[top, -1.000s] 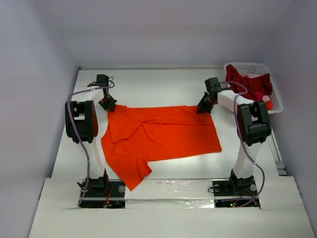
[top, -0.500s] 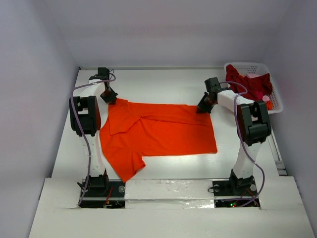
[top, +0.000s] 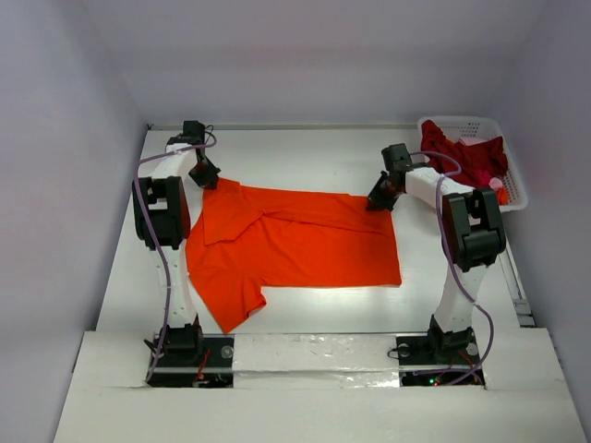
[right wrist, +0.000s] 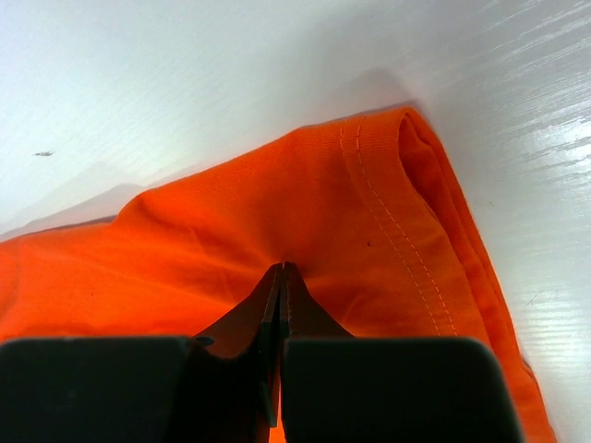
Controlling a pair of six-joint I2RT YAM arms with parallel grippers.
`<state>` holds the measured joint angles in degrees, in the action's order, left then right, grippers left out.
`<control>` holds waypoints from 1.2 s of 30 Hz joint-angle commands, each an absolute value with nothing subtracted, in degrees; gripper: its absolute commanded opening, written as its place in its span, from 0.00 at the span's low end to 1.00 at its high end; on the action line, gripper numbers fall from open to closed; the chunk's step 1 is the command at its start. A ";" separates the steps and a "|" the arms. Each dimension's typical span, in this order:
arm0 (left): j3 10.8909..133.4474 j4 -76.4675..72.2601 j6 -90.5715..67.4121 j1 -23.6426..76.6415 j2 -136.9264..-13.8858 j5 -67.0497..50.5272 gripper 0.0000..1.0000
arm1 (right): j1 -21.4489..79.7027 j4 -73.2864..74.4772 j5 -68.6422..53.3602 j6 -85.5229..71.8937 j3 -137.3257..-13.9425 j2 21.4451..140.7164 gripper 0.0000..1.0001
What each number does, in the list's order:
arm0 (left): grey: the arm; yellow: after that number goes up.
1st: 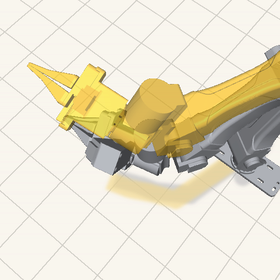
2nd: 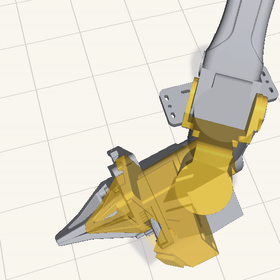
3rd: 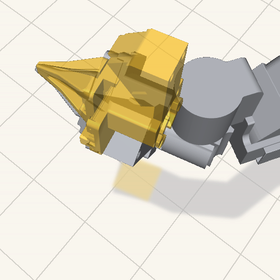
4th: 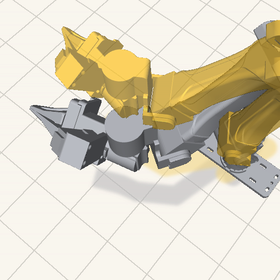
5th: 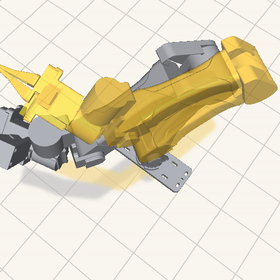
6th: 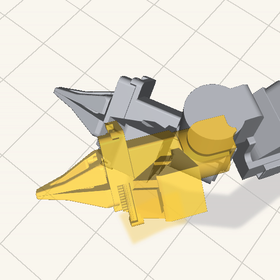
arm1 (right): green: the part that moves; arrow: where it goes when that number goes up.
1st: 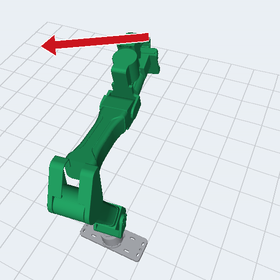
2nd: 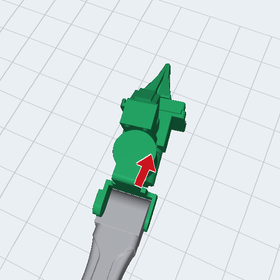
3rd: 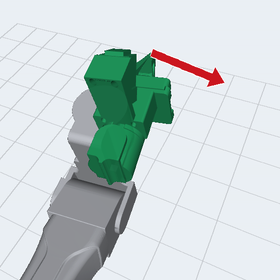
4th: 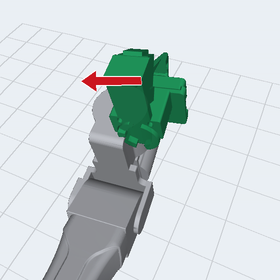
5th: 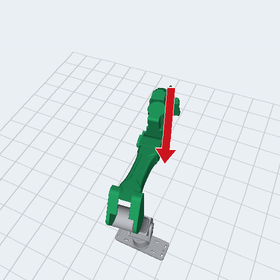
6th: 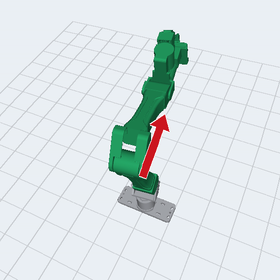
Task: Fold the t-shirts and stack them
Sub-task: Fold the flattened tshirt in 1/3 of the way
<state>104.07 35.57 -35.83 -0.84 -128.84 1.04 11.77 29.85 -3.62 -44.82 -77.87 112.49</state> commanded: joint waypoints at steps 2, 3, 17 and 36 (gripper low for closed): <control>104.06 37.27 -35.42 -0.97 -126.03 2.37 0.00 | 12.39 31.02 -3.86 -44.47 -80.94 111.71 0.00; 104.06 37.27 -35.33 -0.97 -125.95 2.20 0.00 | 12.39 31.03 -4.48 -44.65 -81.21 112.23 0.00; 104.85 36.83 -36.21 -0.97 -120.68 3.16 0.00 | 17.66 37.52 9.13 -32.10 -94.73 110.22 0.00; 100.29 37.62 -35.77 2.29 -110.83 2.64 0.00 | 25.05 47.37 16.44 -29.97 -107.05 124.45 0.00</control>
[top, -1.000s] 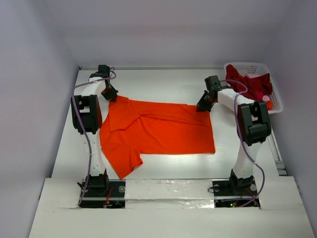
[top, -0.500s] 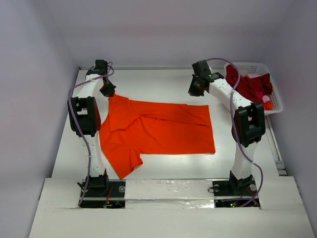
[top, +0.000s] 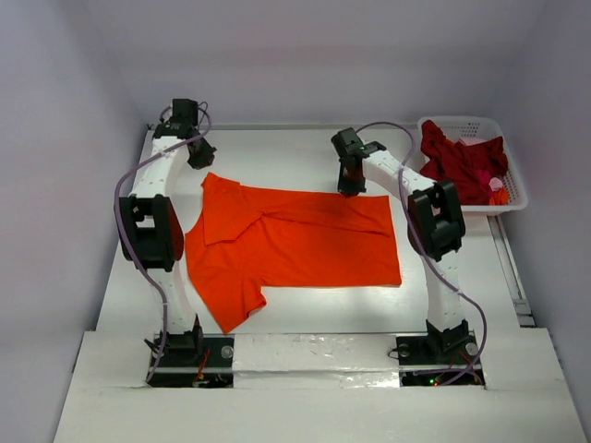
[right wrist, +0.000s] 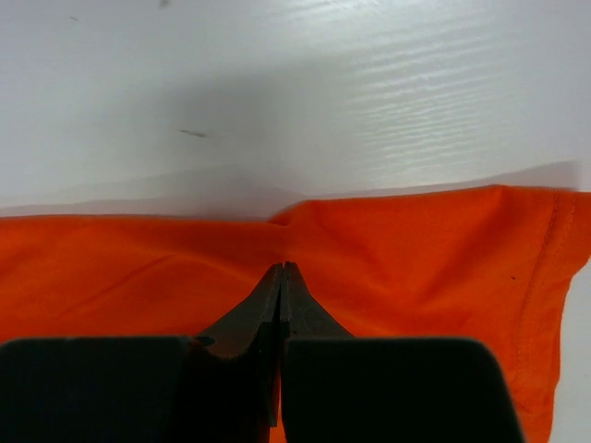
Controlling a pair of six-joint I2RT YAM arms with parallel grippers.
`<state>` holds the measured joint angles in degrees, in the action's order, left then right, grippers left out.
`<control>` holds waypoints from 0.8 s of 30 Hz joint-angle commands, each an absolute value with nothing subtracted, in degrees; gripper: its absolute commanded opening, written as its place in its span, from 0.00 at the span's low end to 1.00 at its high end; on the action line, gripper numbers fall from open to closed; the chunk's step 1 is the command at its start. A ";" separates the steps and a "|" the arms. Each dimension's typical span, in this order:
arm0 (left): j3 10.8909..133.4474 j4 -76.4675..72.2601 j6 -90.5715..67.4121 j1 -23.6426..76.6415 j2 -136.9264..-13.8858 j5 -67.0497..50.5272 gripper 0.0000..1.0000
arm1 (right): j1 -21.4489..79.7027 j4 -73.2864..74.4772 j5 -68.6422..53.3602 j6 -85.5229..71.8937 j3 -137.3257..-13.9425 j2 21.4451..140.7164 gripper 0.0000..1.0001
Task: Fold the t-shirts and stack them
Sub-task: Fold the flattened tshirt in 1/3 of the way
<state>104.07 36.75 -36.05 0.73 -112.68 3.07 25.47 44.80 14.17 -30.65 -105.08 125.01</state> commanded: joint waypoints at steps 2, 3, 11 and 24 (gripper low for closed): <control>97.57 36.74 -35.86 2.81 -109.69 2.64 0.00 | 25.05 48.59 16.17 -30.23 -107.23 125.06 0.00; 97.04 36.56 -35.86 2.81 -109.34 2.64 0.00 | 25.05 48.86 16.08 -30.23 -107.14 125.07 0.00; 96.50 37.00 -35.07 2.81 -108.46 1.85 0.00 | 25.05 50.89 13.37 -30.50 -107.22 123.58 0.00; 95.62 36.56 -34.54 2.81 -108.11 1.41 0.00 | 27.95 50.28 7.38 -32.08 -106.00 123.75 0.00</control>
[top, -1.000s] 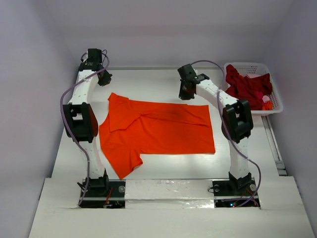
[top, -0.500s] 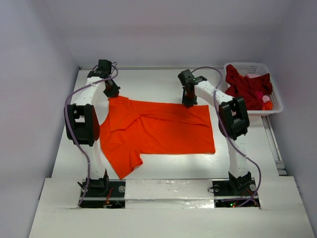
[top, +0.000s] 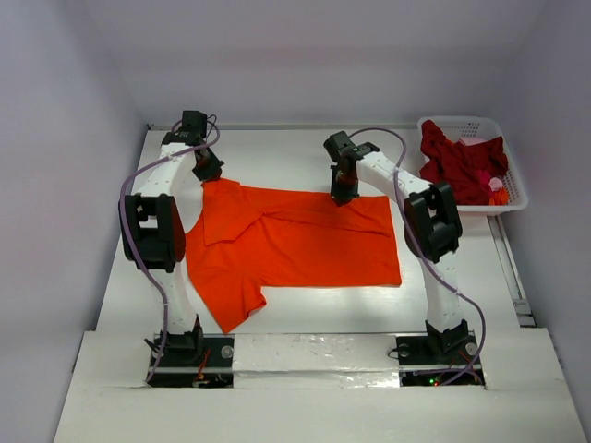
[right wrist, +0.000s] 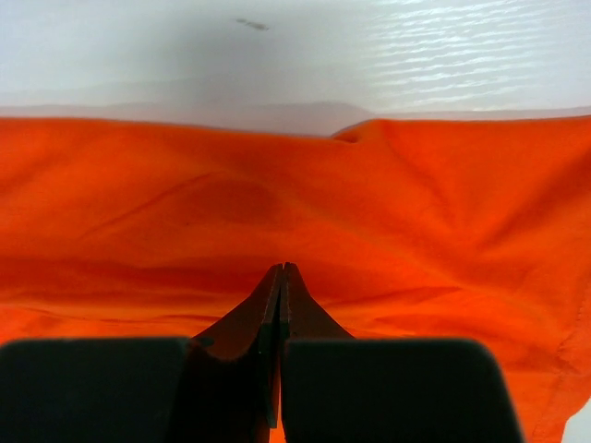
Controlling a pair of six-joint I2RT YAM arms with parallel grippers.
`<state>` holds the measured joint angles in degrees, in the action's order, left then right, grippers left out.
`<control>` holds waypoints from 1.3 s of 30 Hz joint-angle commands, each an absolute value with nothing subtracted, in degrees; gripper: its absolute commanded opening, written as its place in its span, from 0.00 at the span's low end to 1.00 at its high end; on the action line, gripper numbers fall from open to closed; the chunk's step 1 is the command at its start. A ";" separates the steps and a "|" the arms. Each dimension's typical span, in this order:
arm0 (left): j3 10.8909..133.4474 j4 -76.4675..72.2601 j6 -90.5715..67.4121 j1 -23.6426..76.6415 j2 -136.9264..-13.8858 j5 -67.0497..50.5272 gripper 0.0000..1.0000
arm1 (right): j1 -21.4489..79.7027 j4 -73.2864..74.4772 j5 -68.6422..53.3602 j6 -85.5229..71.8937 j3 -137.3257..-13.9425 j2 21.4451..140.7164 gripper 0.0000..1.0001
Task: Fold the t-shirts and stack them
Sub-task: Fold the flattened tshirt in 1/3 of the way
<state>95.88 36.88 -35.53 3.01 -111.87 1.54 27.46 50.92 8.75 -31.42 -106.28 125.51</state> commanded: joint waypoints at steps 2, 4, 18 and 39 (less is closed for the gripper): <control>95.71 36.56 -34.54 2.81 -108.19 1.32 0.00 | 27.95 49.92 7.21 -31.99 -105.38 124.01 0.00; 95.80 36.83 -34.54 2.81 -108.28 1.06 0.00 | 27.95 49.40 6.25 -31.90 -104.50 125.06 0.00; 95.45 37.62 -34.10 3.34 -107.14 0.44 0.00 | 27.95 46.67 0.53 -33.22 -101.69 129.02 0.00; 92.11 36.74 -34.01 3.34 -105.64 0.26 0.00 | 23.20 43.42 -0.36 -35.68 -94.40 128.86 0.00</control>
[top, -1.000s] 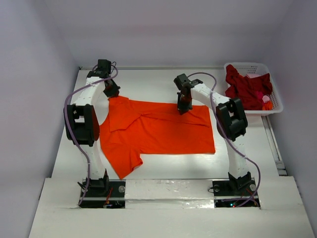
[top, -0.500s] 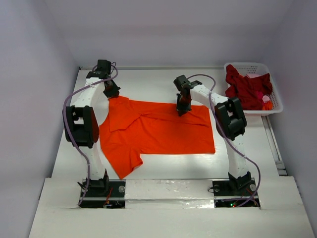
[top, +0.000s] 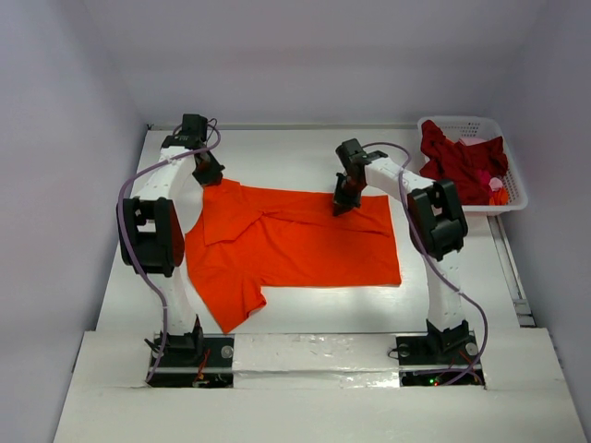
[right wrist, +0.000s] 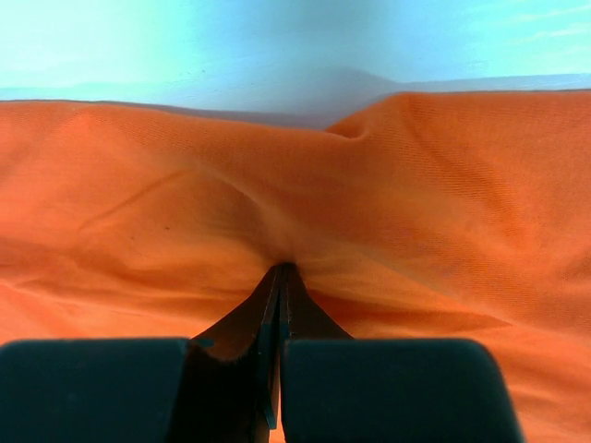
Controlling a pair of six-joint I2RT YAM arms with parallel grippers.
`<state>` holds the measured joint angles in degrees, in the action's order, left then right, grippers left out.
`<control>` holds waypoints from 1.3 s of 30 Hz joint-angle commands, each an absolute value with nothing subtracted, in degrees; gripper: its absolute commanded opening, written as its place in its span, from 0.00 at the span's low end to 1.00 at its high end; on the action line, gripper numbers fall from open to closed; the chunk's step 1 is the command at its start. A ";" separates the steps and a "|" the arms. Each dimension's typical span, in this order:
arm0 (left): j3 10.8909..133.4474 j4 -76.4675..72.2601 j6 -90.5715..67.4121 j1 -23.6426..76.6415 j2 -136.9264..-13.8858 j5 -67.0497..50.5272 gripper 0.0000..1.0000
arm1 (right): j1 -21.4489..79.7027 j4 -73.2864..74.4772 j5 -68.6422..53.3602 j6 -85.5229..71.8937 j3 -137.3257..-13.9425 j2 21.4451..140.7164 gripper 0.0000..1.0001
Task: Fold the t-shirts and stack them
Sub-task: Fold the flattened tshirt in 1/3 of the way
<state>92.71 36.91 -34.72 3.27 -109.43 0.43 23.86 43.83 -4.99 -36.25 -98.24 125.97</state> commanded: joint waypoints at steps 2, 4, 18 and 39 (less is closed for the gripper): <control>91.76 36.56 -34.10 3.34 -105.64 0.35 0.00 | 22.59 43.50 0.52 -35.51 -94.13 127.97 0.00; 91.76 36.30 -34.19 3.34 -105.64 0.26 0.00 | 21.98 44.12 2.45 -35.25 -94.22 127.18 0.00; 90.35 35.95 -34.36 3.87 -104.68 0.26 0.00 | 17.49 45.53 4.22 -32.52 -94.74 125.16 0.00; 90.35 36.04 -34.28 3.87 -104.41 0.26 0.00 | 11.60 50.80 2.64 -29.88 -107.04 129.89 0.00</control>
